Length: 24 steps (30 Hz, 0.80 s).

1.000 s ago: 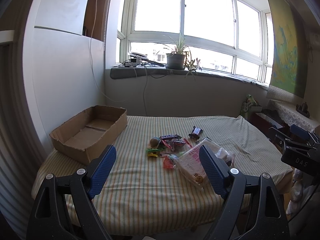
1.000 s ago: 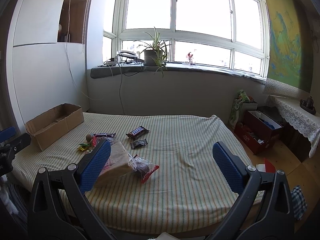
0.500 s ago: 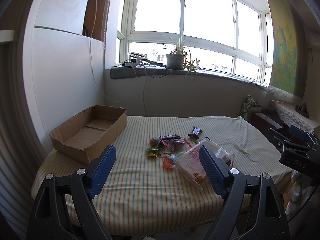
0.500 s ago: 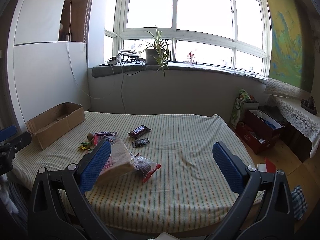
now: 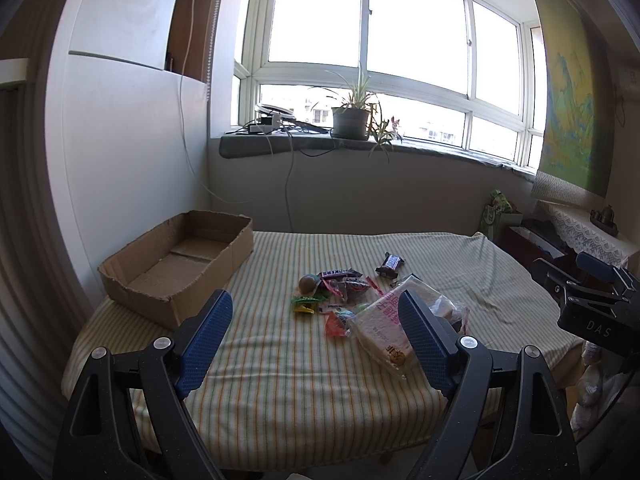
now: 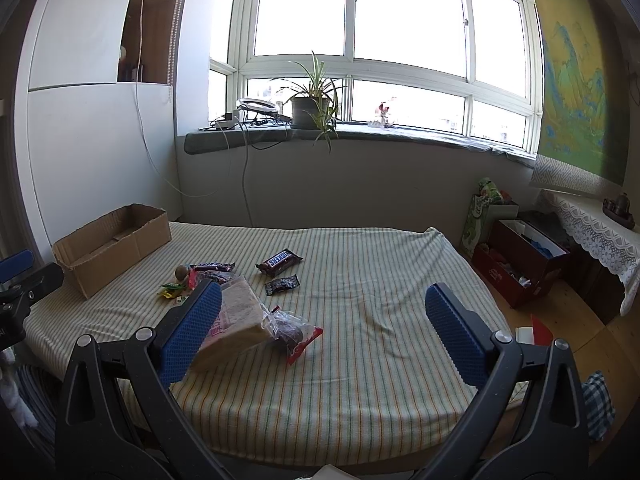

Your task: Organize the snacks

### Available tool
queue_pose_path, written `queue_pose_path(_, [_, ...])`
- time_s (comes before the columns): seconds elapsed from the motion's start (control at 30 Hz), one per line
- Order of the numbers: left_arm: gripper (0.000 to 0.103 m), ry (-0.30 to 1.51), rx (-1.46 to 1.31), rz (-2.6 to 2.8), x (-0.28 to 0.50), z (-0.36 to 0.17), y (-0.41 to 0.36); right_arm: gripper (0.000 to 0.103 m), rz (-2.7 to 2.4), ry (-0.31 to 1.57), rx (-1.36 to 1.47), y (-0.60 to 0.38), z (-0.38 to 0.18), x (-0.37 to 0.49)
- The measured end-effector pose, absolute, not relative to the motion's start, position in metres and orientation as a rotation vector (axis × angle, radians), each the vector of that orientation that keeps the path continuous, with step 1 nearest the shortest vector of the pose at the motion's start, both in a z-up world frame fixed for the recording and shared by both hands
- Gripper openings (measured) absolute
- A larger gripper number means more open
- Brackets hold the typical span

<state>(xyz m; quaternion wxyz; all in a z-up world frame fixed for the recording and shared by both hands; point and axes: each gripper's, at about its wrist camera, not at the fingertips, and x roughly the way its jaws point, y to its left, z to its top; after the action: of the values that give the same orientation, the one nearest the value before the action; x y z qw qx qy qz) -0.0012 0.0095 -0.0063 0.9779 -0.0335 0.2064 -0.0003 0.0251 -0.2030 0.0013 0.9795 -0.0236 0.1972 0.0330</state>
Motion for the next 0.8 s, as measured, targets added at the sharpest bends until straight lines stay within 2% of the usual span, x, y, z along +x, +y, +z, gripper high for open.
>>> queue_pose_path(0.8, [0.085, 0.454, -0.104, -0.046, 0.01, -0.016, 0.013, 0.103, 0.084, 0.416, -0.056, -0.195, -0.01, 0.031])
